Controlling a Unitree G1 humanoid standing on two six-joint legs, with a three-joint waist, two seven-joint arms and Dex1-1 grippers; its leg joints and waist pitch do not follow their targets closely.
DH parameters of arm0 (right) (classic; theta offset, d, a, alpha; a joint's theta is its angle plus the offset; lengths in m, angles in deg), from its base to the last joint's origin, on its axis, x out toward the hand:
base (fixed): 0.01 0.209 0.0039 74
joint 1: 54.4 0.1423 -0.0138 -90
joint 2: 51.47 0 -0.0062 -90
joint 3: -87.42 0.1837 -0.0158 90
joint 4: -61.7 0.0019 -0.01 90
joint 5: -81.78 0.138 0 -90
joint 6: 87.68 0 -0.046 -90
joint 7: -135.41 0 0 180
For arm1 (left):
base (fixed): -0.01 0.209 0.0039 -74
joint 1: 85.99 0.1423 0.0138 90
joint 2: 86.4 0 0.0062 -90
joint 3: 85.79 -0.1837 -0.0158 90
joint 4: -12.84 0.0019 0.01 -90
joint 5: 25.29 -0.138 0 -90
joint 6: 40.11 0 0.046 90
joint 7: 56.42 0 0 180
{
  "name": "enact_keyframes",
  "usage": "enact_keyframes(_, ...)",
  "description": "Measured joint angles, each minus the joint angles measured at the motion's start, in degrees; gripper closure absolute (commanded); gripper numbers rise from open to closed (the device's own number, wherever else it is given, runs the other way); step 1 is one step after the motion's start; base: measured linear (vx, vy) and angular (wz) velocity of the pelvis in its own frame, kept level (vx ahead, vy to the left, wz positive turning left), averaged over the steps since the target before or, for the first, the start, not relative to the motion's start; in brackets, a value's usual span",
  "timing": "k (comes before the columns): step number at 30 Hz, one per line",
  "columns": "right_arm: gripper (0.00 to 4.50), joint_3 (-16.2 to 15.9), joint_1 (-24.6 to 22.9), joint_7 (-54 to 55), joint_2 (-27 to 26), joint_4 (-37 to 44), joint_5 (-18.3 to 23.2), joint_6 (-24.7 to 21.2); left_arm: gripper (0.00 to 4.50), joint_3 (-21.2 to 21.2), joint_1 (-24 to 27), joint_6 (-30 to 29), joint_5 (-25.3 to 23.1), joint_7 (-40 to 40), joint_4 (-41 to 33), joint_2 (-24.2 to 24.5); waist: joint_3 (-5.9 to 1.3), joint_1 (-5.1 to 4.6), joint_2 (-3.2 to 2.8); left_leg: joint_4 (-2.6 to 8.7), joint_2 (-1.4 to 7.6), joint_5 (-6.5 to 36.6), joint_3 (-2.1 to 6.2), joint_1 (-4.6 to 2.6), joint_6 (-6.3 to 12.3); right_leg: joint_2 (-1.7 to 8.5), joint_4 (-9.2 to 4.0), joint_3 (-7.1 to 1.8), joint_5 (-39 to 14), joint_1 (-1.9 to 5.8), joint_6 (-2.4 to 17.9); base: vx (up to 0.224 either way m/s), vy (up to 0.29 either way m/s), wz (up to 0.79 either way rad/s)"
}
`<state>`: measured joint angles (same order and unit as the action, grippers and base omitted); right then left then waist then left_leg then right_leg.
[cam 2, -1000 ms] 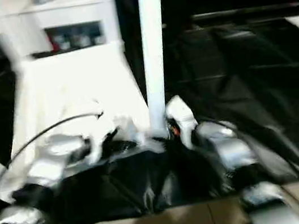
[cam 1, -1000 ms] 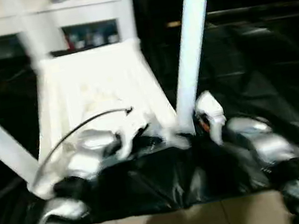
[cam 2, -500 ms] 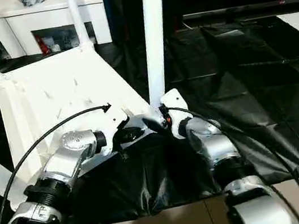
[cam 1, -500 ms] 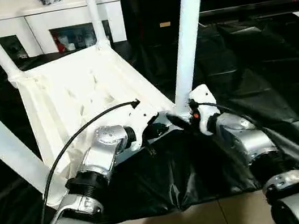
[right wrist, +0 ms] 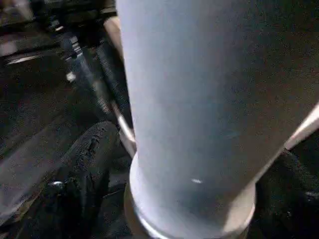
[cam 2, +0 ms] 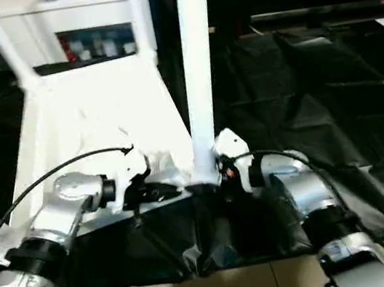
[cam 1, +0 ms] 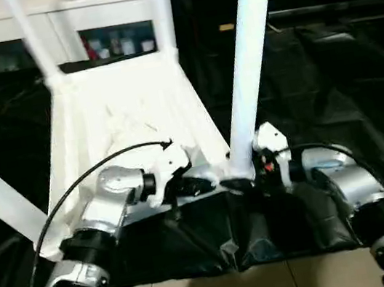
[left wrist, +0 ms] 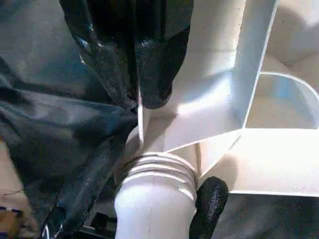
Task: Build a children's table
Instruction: Rotate leg to tighten
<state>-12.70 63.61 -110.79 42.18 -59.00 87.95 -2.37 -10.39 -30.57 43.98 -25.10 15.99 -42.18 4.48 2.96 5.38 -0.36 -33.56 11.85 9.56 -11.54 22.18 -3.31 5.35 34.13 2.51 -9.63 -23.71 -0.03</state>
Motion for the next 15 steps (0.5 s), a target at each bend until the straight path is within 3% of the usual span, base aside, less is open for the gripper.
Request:
enact_keyframes(2,0.63,-0.63,-0.55,-1.81,0.76,1.32,0.08,-0.52,4.5,-0.14,0.23,0.0,0.12,1.28,-0.29,0.45,0.0,0.18,0.0,0.01,0.0,0.0,0.0,0.0,0.0,0.0,0.01,0.0,0.0,0.0,0.0,0.0,0.0,0.0)
enact_keyframes(3,0.9,-0.75,-0.58,-2.46,0.99,1.53,0.11,-0.99,4.5,-0.23,0.23,0.0,0.12,1.67,-0.3,0.47,0.0,0.26,0.0,0.0,0.0,0.0,0.0,0.0,0.0,0.0,0.01,0.0,0.0,0.0,0.0,0.0,0.0,0.0)
enact_keyframes(7,1.03,-1.1,-0.83,-3.18,1.65,2.94,0.19,-2.35,4.5,-0.4,0.28,-0.05,0.15,2.66,-0.54,0.46,0.0,0.53,0.0,-0.02,0.0,0.0,0.0,0.0,0.0,0.02,0.01,0.0,0.0,0.02,0.0,0.0,0.0,0.0)
enact_keyframes(8,1.27,-1.14,-0.89,-3.25,1.64,3.09,0.2,-2.51,4.5,-0.4,0.31,-0.1,0.15,2.82,-0.57,0.46,0.0,0.56,0.01,-0.02,0.0,0.0,0.0,0.0,0.0,0.02,0.01,0.0,0.0,0.02,0.0,0.0,0.0,0.0)
enact_keyframes(15,1.73,-1.1,-1.15,-3.16,1.59,3.63,0.28,-3.23,4.5,-0.46,0.55,-0.21,0.13,3.09,-0.98,0.46,0.0,0.78,0.0,-0.01,0.0,0.0,0.0,-0.01,0.0,0.02,0.01,0.0,0.0,0.01,0.0,0.0,0.0,0.0)
